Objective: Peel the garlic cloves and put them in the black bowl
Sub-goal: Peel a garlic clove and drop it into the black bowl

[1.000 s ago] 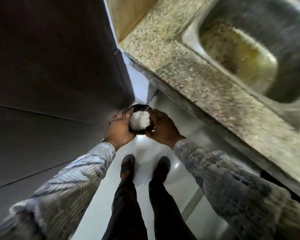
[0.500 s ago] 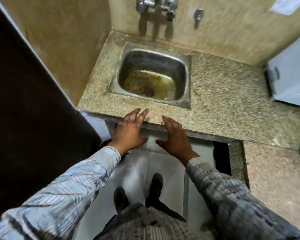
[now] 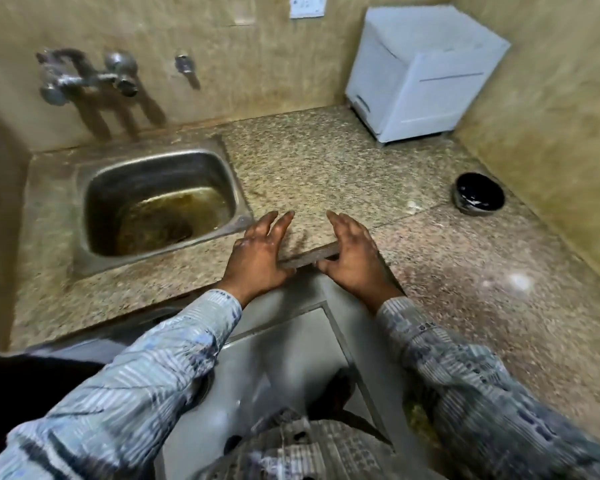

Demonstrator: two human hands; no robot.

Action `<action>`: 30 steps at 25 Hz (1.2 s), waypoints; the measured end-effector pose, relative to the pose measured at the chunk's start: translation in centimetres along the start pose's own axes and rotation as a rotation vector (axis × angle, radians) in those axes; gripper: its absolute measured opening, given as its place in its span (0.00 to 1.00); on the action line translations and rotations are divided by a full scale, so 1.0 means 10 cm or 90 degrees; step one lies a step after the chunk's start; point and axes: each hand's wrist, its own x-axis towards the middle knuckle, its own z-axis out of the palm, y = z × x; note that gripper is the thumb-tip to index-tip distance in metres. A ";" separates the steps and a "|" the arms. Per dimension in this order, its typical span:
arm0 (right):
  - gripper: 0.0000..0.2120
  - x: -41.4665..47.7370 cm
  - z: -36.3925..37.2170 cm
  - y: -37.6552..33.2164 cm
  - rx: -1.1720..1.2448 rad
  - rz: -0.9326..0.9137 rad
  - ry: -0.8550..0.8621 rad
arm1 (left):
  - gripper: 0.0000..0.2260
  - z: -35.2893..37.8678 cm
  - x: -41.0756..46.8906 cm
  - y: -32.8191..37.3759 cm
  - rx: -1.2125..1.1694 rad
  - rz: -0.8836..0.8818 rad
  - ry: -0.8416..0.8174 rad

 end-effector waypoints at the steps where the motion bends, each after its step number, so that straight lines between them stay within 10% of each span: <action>1: 0.49 0.03 -0.10 0.21 0.008 0.019 0.016 | 0.50 0.07 0.17 0.15 -0.003 0.024 -0.005; 18: 0.31 0.56 -0.99 3.14 0.116 0.292 0.087 | 0.47 1.45 2.62 2.13 -0.186 0.044 -0.143; 30: 0.09 1.61 -0.53 3.87 0.057 0.468 0.030 | 0.13 2.27 3.88 2.09 0.085 0.286 -0.247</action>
